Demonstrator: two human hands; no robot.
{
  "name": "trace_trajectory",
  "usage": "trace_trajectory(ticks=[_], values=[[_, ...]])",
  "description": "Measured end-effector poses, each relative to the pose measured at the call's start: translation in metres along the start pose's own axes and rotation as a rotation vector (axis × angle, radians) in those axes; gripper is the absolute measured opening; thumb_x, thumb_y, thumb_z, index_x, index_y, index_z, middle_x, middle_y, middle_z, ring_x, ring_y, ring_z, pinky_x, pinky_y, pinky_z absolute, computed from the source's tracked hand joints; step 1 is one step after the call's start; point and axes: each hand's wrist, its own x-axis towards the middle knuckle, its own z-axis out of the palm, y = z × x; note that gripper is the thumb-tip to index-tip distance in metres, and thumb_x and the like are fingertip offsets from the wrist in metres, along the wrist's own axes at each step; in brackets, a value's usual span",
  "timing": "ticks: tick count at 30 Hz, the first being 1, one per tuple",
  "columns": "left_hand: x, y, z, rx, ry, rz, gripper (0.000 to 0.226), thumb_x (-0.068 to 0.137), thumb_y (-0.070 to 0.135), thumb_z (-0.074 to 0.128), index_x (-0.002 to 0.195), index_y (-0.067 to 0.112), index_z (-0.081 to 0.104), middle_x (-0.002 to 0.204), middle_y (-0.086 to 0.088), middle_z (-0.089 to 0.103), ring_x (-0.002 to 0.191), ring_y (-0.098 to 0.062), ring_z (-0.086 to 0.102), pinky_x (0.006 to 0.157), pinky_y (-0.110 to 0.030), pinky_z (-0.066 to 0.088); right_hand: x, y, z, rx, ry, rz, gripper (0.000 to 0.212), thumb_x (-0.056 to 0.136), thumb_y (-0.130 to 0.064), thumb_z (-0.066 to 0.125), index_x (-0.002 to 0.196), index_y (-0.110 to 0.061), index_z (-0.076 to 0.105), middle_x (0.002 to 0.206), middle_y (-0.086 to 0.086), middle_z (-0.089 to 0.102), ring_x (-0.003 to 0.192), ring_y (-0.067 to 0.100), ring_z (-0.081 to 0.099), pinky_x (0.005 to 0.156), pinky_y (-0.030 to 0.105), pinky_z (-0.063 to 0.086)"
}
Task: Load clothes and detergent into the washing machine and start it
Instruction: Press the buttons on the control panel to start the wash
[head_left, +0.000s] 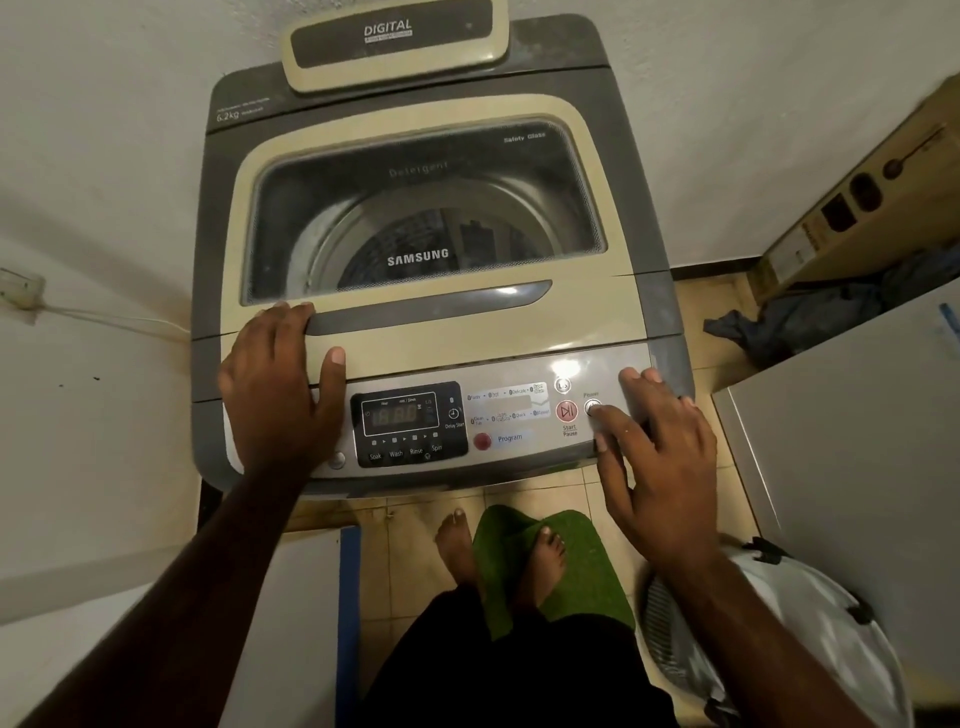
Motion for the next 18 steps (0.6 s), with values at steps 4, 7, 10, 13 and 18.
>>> trace_trajectory(ticks=[4, 7, 10, 13, 18], values=[[0.000, -0.001, 0.001, 0.000, 0.006, 0.002, 0.057, 0.097, 0.050, 0.040, 0.140, 0.014, 0.051, 0.142, -0.011, 0.057, 0.132, -0.030, 0.051, 0.108, -0.053, 0.040, -0.001, 0.000, 0.005, -0.008, 0.048, -0.009, 0.037, 0.096, -0.032, 0.052, 0.125, -0.017, 0.070, 0.152, 0.015, 0.050, 0.146, 0.034, 0.039, 0.120, 0.051, 0.024], [0.000, -0.002, 0.000, 0.002, 0.009, 0.003, 0.056, 0.097, 0.049, 0.041, 0.140, 0.014, 0.051, 0.141, -0.010, 0.056, 0.131, -0.029, 0.051, 0.107, -0.052, 0.039, -0.001, 0.003, 0.007, -0.024, 0.067, -0.039, 0.036, 0.097, -0.032, 0.052, 0.125, -0.017, 0.069, 0.152, 0.017, 0.050, 0.146, 0.036, 0.040, 0.120, 0.052, 0.024], [-0.001, -0.001, 0.000, 0.002, 0.005, -0.003, 0.054, 0.097, 0.048, 0.043, 0.140, 0.015, 0.050, 0.141, -0.010, 0.056, 0.131, -0.029, 0.050, 0.107, -0.052, 0.039, 0.000, 0.003, 0.009, -0.061, 0.066, -0.054, 0.035, 0.097, -0.033, 0.050, 0.126, -0.020, 0.064, 0.153, 0.017, 0.048, 0.146, 0.036, 0.039, 0.120, 0.052, 0.024], [-0.001, -0.002, 0.000, -0.004, 0.006, -0.010, 0.054, 0.096, 0.048, 0.044, 0.140, 0.017, 0.049, 0.142, -0.009, 0.056, 0.132, -0.028, 0.051, 0.108, -0.054, 0.039, 0.000, -0.001, 0.010, -0.100, 0.054, -0.030, 0.036, 0.097, -0.034, 0.046, 0.125, -0.020, 0.062, 0.153, 0.016, 0.047, 0.148, 0.033, 0.035, 0.120, 0.051, 0.022], [-0.001, -0.003, 0.000, -0.030, 0.002, -0.008, 0.055, 0.096, 0.049, 0.045, 0.141, 0.019, 0.048, 0.142, -0.007, 0.055, 0.132, -0.027, 0.050, 0.109, -0.053, 0.038, -0.001, -0.008, 0.005, -0.096, 0.014, 0.011, 0.039, 0.096, -0.034, 0.045, 0.125, -0.016, 0.064, 0.154, 0.013, 0.046, 0.150, 0.030, 0.033, 0.121, 0.052, 0.023]])
